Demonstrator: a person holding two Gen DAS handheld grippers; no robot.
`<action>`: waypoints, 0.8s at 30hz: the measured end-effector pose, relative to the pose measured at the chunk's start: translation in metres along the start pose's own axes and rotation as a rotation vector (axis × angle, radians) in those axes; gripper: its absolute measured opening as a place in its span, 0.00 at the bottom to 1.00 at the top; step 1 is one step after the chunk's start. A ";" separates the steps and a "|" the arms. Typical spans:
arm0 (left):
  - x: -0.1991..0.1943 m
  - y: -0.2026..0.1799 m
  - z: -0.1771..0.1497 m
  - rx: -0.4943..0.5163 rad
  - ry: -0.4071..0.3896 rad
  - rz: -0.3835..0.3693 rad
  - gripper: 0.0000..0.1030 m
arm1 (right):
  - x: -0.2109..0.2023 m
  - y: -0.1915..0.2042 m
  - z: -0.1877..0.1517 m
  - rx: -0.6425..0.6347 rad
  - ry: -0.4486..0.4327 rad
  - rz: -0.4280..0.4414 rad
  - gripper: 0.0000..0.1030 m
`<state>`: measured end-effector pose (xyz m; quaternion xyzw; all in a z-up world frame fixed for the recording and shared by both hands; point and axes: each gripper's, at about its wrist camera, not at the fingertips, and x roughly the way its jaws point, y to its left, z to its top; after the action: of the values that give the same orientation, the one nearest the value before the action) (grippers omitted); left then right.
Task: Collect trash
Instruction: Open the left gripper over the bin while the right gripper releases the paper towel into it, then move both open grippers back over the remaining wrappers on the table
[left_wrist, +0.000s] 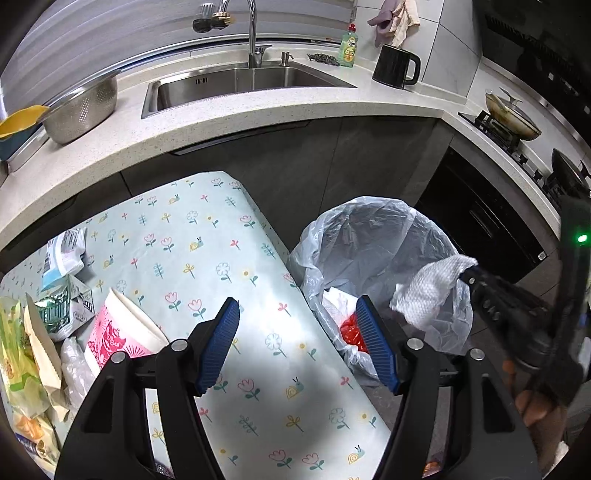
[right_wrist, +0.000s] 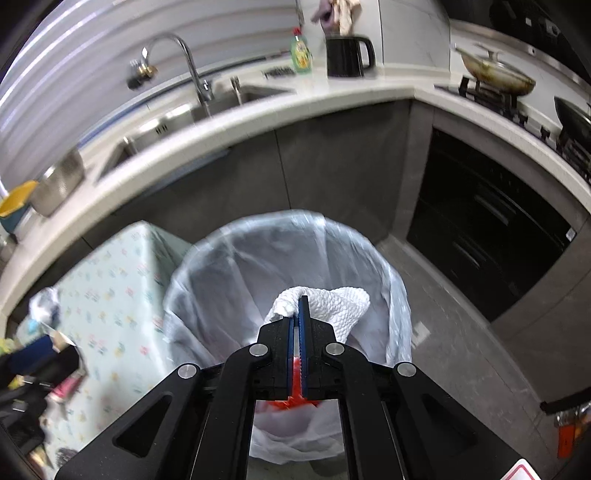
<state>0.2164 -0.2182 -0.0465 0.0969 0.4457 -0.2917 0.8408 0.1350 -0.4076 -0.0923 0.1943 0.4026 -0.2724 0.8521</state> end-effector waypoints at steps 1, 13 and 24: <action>0.000 0.000 -0.001 -0.001 0.001 0.000 0.60 | 0.002 -0.002 -0.002 0.003 0.007 -0.013 0.09; -0.023 0.002 -0.010 -0.015 -0.019 0.008 0.66 | -0.042 0.001 -0.002 -0.003 -0.074 0.013 0.34; -0.070 0.028 -0.030 -0.063 -0.066 0.056 0.69 | -0.114 0.046 -0.016 -0.081 -0.146 0.119 0.45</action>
<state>0.1820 -0.1545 -0.0101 0.0734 0.4237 -0.2569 0.8655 0.0941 -0.3279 -0.0063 0.1628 0.3377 -0.2180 0.9011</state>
